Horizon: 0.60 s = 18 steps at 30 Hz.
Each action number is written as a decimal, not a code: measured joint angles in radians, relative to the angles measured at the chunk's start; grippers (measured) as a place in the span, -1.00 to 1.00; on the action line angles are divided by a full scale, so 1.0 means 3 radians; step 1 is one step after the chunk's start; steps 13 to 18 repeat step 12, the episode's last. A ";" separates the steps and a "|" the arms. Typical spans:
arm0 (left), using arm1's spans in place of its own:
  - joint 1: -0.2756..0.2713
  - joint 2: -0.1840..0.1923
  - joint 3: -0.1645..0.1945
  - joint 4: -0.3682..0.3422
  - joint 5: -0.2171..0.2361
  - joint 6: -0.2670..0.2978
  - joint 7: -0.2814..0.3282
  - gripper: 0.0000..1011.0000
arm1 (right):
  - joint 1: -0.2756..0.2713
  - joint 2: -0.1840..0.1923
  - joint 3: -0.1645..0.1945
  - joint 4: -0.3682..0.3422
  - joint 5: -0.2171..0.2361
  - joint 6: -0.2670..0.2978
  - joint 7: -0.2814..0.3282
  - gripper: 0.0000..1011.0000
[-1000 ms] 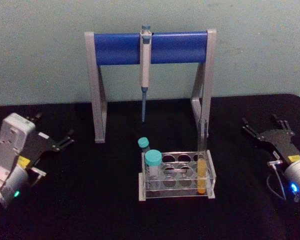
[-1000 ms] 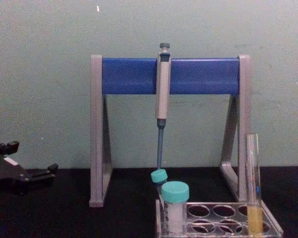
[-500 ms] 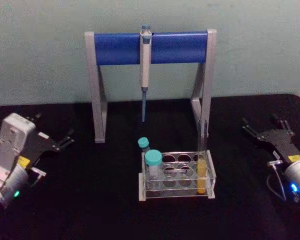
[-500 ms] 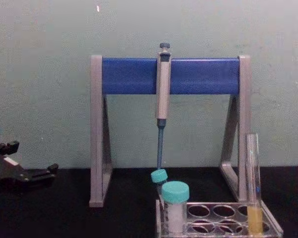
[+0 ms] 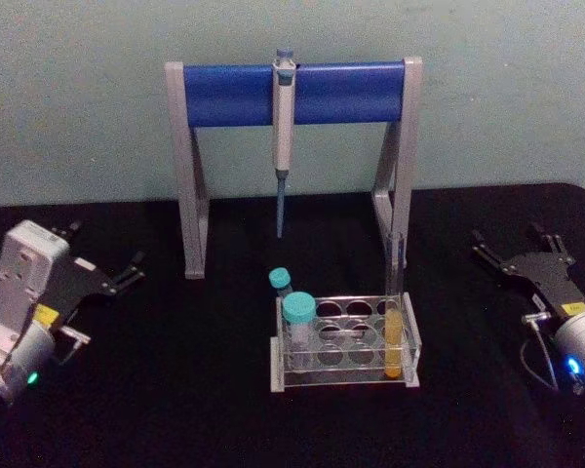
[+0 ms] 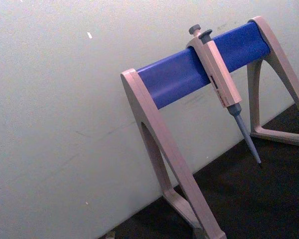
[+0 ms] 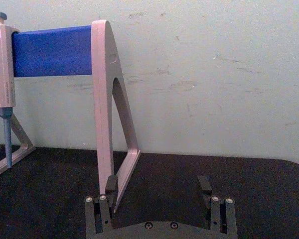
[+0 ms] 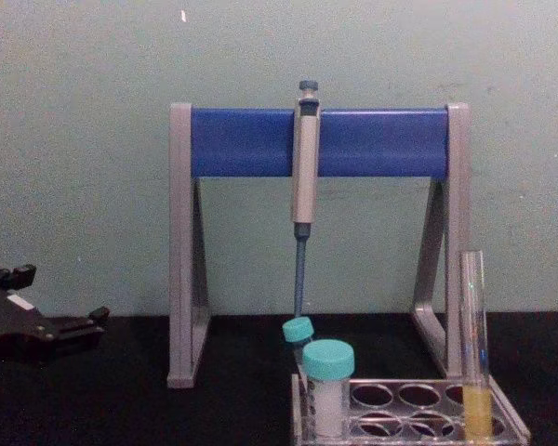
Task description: Pick up the test tube from the test tube rack, shake it, then place it back into the test tube rack.
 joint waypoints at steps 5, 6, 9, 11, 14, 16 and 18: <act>0.0000 0.0000 0.0000 0.0000 0.0000 0.0000 0.0000 0.98 | 0.0000 0.0000 0.0000 0.0000 0.0000 0.0000 0.0000 0.98; 0.0000 0.0000 0.0000 0.0000 0.0000 0.0000 0.0000 0.98 | 0.0000 0.0000 0.0000 0.0000 0.0000 0.0000 0.0000 0.98; 0.0000 0.0000 0.0000 0.0000 0.0000 0.0000 0.0000 0.98 | 0.0000 0.0000 0.0000 0.0000 0.0000 0.0000 0.0000 0.98; 0.0000 0.0000 0.0000 0.0000 0.0000 0.0000 0.0000 0.98 | 0.0000 0.0000 0.0000 0.0000 0.0000 0.0000 0.0000 0.98; 0.0000 0.0000 0.0000 0.0000 0.0000 0.0000 0.0000 0.98 | 0.0000 0.0000 0.0000 0.0000 0.0000 0.0000 0.0000 0.98; 0.0000 0.0000 0.0000 0.0000 0.0000 0.0000 0.0000 0.98 | 0.0000 0.0000 0.0000 0.0000 0.0000 0.0000 0.0000 0.98; 0.0000 0.0000 0.0000 0.0000 0.0000 0.0000 0.0000 0.98 | 0.0000 0.0000 0.0000 0.0000 0.0000 0.0000 0.0000 0.98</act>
